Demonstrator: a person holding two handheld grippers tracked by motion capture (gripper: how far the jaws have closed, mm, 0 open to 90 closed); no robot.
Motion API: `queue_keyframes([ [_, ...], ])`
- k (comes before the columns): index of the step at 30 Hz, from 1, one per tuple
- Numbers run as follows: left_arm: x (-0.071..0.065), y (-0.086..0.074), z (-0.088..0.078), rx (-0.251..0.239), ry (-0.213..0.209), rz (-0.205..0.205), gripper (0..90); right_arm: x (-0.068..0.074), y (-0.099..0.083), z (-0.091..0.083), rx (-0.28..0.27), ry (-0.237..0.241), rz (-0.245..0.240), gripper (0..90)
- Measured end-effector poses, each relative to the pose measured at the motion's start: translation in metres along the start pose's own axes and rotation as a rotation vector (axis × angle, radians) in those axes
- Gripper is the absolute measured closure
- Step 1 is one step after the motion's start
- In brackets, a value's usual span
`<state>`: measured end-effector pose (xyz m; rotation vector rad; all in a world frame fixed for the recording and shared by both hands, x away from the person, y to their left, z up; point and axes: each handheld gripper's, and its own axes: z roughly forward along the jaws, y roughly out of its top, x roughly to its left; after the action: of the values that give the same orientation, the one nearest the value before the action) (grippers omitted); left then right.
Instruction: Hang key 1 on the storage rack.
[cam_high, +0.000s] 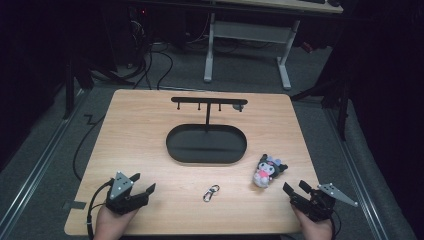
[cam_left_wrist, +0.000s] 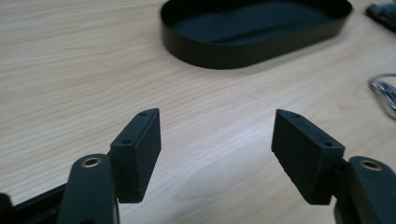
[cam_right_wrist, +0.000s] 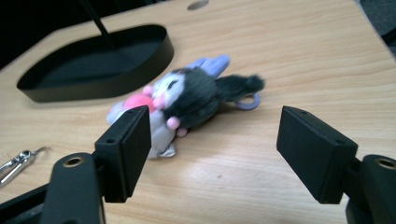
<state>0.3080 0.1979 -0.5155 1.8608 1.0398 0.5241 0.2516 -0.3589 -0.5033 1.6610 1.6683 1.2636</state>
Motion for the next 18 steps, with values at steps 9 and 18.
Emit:
queue_keyframes([
  [9, 0.001, -0.004, 0.007, 0.038, -0.019, -0.02, 34.0, 0.012, -0.001, 0.008, 0.031, 0.009, -0.109, 35.7],
  [18, -0.001, -0.007, 0.003, 0.038, -0.02, -0.037, 34.1, 0.004, 0.006, 0.019, 0.095, -0.021, -0.175, 87.1],
])
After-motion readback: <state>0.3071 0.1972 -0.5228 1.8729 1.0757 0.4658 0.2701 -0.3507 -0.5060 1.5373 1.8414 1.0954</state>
